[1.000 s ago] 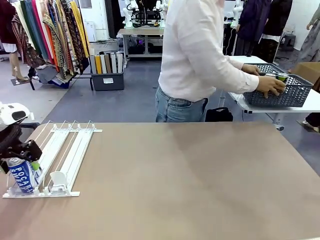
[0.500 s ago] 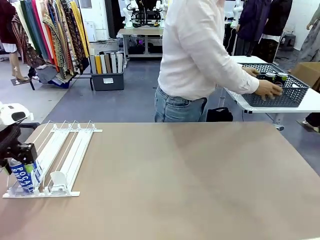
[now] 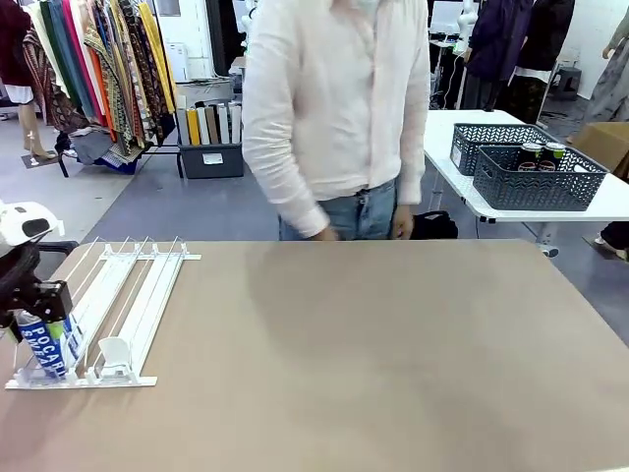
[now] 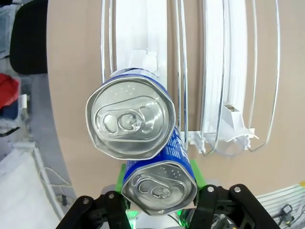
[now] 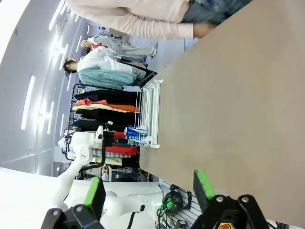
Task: Retrieve and store the cans from the dispenser.
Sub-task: Pick up one can from the Automatic Can Dispenser and place it in the middle of the table.
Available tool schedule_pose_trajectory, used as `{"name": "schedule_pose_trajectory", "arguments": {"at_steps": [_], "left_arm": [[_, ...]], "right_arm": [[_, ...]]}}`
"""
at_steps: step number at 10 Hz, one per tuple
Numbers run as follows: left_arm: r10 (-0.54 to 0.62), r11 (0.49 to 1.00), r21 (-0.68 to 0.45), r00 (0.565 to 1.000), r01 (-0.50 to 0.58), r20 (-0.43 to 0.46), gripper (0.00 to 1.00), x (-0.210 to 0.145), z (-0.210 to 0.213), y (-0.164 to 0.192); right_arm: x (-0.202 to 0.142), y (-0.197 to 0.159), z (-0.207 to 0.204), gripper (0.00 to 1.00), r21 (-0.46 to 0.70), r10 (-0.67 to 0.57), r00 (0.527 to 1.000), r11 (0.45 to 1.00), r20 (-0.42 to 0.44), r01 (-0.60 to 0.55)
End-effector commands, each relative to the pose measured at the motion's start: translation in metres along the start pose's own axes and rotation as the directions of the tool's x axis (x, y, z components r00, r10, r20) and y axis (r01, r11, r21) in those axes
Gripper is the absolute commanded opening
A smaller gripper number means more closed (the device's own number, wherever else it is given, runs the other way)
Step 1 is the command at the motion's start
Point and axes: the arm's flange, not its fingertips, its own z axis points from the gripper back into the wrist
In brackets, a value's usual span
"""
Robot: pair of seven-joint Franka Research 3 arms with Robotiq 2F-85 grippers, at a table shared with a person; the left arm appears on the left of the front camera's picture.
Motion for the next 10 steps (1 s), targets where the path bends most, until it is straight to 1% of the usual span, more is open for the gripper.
{"name": "schedule_pose_trajectory", "arguments": {"at_steps": [1, 3, 4, 5, 7, 8, 9, 10], "left_arm": [[0.025, 0.999, 0.025, 0.999, -0.026, 0.031, 0.00, -0.021, 0.034, 0.010], [0.029, 0.999, 0.029, 0.993, -0.032, 0.116, 0.00, -0.024, 0.111, 0.021], [-0.008, 1.000, 0.006, 0.991, 0.008, 0.136, 0.00, -0.023, 0.139, 0.021], [-0.067, 0.995, -0.062, 0.991, 0.074, 0.113, 0.00, -0.024, 0.160, 0.019], [-0.037, 0.992, -0.114, 0.994, 0.049, 0.104, 0.00, -0.026, 0.189, 0.030], [-0.028, 0.989, -0.144, 0.997, 0.038, 0.074, 0.00, -0.025, 0.194, 0.039], [0.011, 0.984, -0.180, 0.999, -0.004, 0.038, 0.00, -0.026, 0.197, 0.048], [-0.029, 0.995, -0.092, 0.993, 0.039, 0.110, 0.00, -0.033, 0.194, 0.029]], "right_arm": [[0.003, 0.001, -0.002, 1.00, 0.029, 0.027, 1.000, 0.999, 0.016, -0.027], [0.003, 0.001, -0.002, 1.00, 0.029, 0.027, 1.000, 0.999, 0.016, -0.027], [0.003, 0.001, -0.002, 1.00, 0.029, 0.027, 1.000, 0.999, 0.016, -0.027], [0.003, 0.001, -0.002, 1.00, 0.029, 0.027, 1.000, 0.999, 0.016, -0.027], [0.003, 0.001, -0.002, 1.00, 0.029, 0.027, 1.000, 0.999, 0.016, -0.027], [0.003, 0.001, -0.002, 1.00, 0.029, 0.027, 1.000, 0.999, 0.016, -0.027], [0.003, 0.001, -0.002, 1.00, 0.029, 0.027, 1.000, 0.999, 0.016, -0.027], [0.003, 0.001, -0.002, 1.00, 0.029, 0.027, 1.000, 0.999, 0.016, -0.027]]}}
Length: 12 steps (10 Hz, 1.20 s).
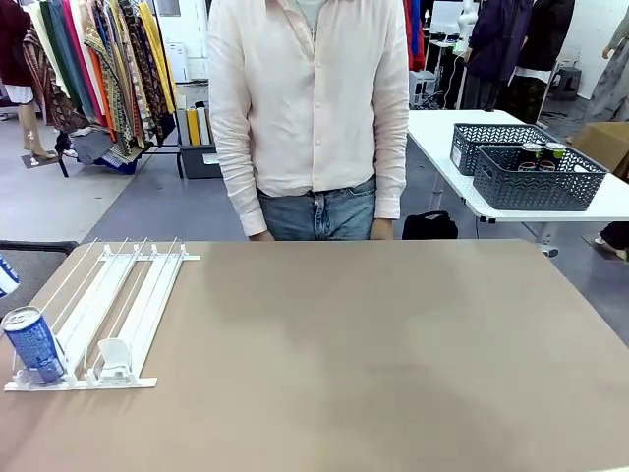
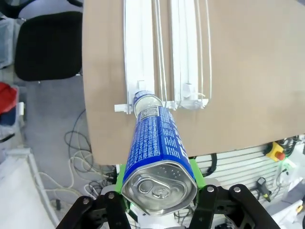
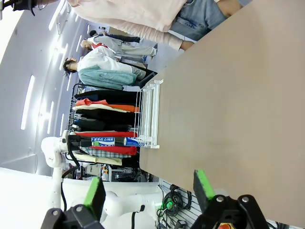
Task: Retrieve and store the cans from the dispenser.
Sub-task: Pick up one can from the Automatic Can Dispenser and place it in the middle of the table.
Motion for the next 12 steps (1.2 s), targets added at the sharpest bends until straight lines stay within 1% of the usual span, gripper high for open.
{"name": "schedule_pose_trajectory", "arguments": {"at_steps": [1, 3, 4, 5, 6, 7, 8, 9, 10, 11, 12], "left_arm": [[-0.026, 0.999, 0.034, 0.999, 0.025, 0.036, 0.00, -0.003, 0.002, -0.012], [-0.026, 0.999, 0.034, 0.999, 0.025, 0.036, 0.00, -0.003, 0.002, -0.012], [-0.019, 1.000, 0.016, 1.000, 0.019, 0.006, 0.00, 0.000, 0.000, -0.010], [-0.131, 0.990, -0.056, 0.990, 0.128, -0.055, 0.00, 0.000, -0.004, -0.031], [-0.086, 0.995, -0.060, 0.996, 0.085, -0.020, 0.00, 0.010, 0.000, -0.078], [-0.110, 0.993, -0.037, 0.994, 0.111, 0.023, 0.00, 0.021, 0.001, -0.132], [-0.180, 0.983, -0.008, 0.981, 0.181, 0.069, 0.00, 0.029, -0.001, -0.191], [-0.244, 0.965, -0.066, 0.963, 0.253, 0.113, 0.00, 0.036, -0.010, -0.249], [-0.277, 0.959, -0.053, 0.959, 0.280, 0.062, 0.00, 0.042, -0.026, -0.309], [-0.297, 0.953, -0.064, 0.955, 0.296, -0.004, 0.00, 0.041, -0.047, -0.377], [-0.244, 0.969, -0.037, 0.969, 0.243, -0.025, 0.00, 0.038, -0.065, -0.426]], "right_arm": [[0.003, 0.001, -0.002, 1.00, 0.029, 0.027, 1.000, 0.999, 0.016, -0.027], [0.003, 0.001, -0.002, 1.00, 0.029, 0.027, 1.000, 0.999, 0.016, -0.027], [0.003, 0.001, -0.002, 1.00, 0.029, 0.027, 1.000, 0.999, 0.016, -0.027], [0.003, 0.001, -0.002, 1.00, 0.029, 0.027, 1.000, 0.999, 0.016, -0.027], [0.003, 0.001, -0.002, 1.00, 0.029, 0.027, 1.000, 0.999, 0.016, -0.027], [0.003, 0.001, -0.002, 1.00, 0.029, 0.027, 1.000, 0.999, 0.016, -0.027], [0.003, 0.001, -0.002, 1.00, 0.029, 0.027, 1.000, 0.999, 0.016, -0.027], [0.003, 0.001, -0.002, 1.00, 0.029, 0.027, 1.000, 0.999, 0.016, -0.027], [0.003, 0.001, -0.002, 1.00, 0.029, 0.027, 1.000, 0.999, 0.016, -0.027], [0.003, 0.001, -0.002, 1.00, 0.029, 0.027, 1.000, 0.999, 0.016, -0.027], [0.003, 0.001, -0.002, 1.00, 0.029, 0.027, 1.000, 0.999, 0.016, -0.027]]}}
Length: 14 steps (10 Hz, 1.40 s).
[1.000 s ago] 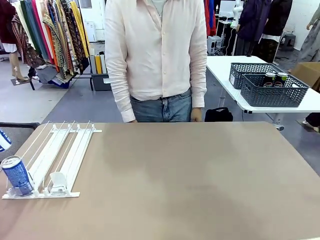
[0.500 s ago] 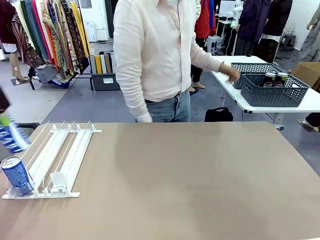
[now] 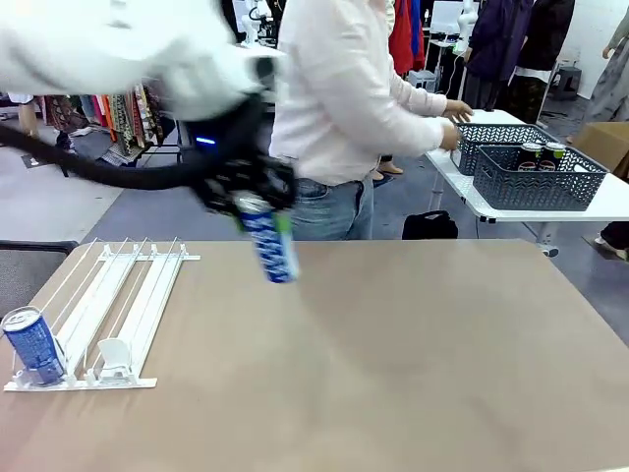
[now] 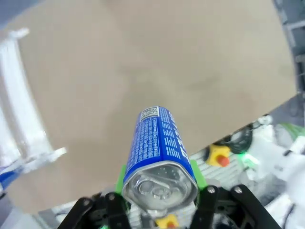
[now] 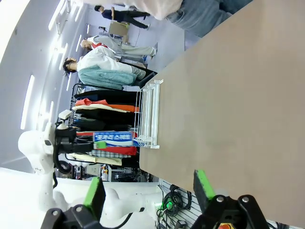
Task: Retrieve and store the cans from the dispenser.
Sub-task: Pick up one can from the Automatic Can Dispenser and place it in the middle of the table.
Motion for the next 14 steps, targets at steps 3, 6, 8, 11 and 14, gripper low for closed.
{"name": "schedule_pose_trajectory", "arguments": {"at_steps": [3, 6, 8, 11, 14], "left_arm": [[0.046, 0.990, 0.140, 0.994, -0.032, -0.094, 0.00, 0.034, -0.093, -0.079], [-0.020, 0.995, 0.100, 0.997, 0.027, -0.074, 0.00, 0.017, -0.145, -0.074], [-0.013, 0.998, 0.055, 0.994, 0.019, -0.105, 0.00, 0.019, -0.134, -0.057], [-0.011, 0.994, 0.105, 0.993, 0.024, -0.118, 0.00, 0.020, -0.160, -0.081], [0.008, 0.993, 0.119, 0.996, 0.003, -0.087, 0.00, 0.027, -0.188, -0.074]], "right_arm": [[0.003, 0.001, -0.002, 1.00, 0.030, 0.026, 1.000, 0.999, 0.016, -0.026], [0.003, 0.001, -0.002, 1.00, 0.030, 0.026, 1.000, 0.999, 0.016, -0.026], [0.003, 0.001, -0.002, 1.00, 0.030, 0.026, 1.000, 0.999, 0.016, -0.026], [0.003, 0.001, -0.002, 1.00, 0.030, 0.026, 1.000, 0.999, 0.016, -0.026], [0.003, 0.001, -0.002, 1.00, 0.030, 0.026, 1.000, 0.999, 0.016, -0.026]]}}
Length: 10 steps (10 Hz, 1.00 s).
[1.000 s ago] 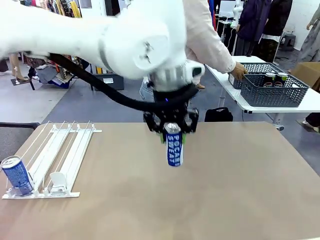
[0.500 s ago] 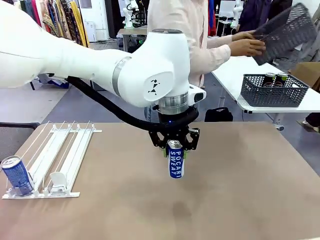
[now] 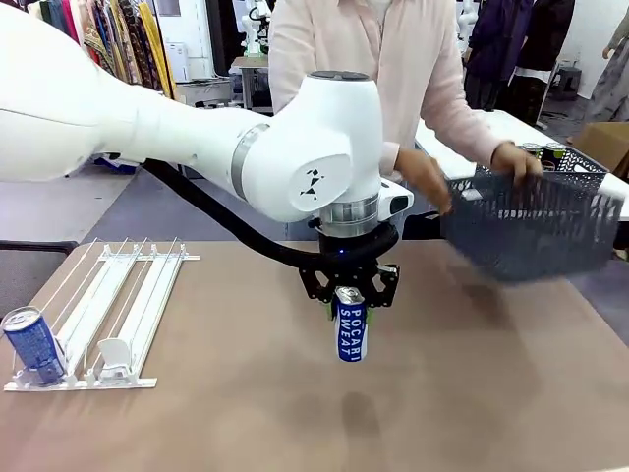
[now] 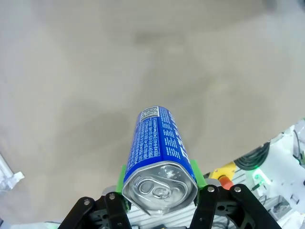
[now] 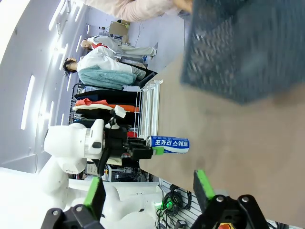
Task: Retrieve and store the cans from the dispenser.
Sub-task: Pick up one can from the Automatic Can Dispenser and place it in the middle of the table.
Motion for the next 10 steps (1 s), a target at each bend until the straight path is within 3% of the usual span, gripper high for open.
{"name": "schedule_pose_trajectory", "arguments": {"at_steps": [1, 4, 7, 8, 9, 10], "left_arm": [[0.030, 1.000, 0.000, 0.998, -0.030, 0.056, 0.00, 0.012, -0.027, 0.007], [0.089, 0.990, 0.099, 0.992, -0.097, 0.086, 0.00, 0.022, -0.056, 0.020], [0.117, 0.989, 0.087, 0.990, -0.123, 0.081, 0.00, 0.026, -0.060, 0.029], [0.112, 0.989, 0.087, 0.991, -0.118, 0.070, 0.56, 0.025, -0.062, 0.028], [0.100, 0.991, 0.084, 0.993, -0.105, 0.061, 1.00, 0.026, -0.062, 0.027], [0.100, 0.991, 0.079, 0.993, -0.104, 0.058, 1.00, 0.025, -0.061, 0.027]], "right_arm": [[0.003, 0.001, -0.002, 1.00, 0.030, 0.026, 1.000, 0.999, 0.016, -0.026], [0.003, 0.001, -0.002, 1.00, 0.030, 0.026, 1.000, 0.999, 0.016, -0.026], [0.003, 0.001, -0.002, 1.00, 0.030, 0.026, 1.000, 0.999, 0.016, -0.026], [0.003, 0.001, -0.002, 1.00, 0.030, 0.026, 1.000, 0.999, 0.016, -0.026], [0.003, 0.001, -0.002, 1.00, 0.030, 0.026, 1.000, 0.999, 0.016, -0.026], [0.003, 0.001, -0.002, 1.00, 0.030, 0.026, 1.000, 0.999, 0.016, -0.026]]}}
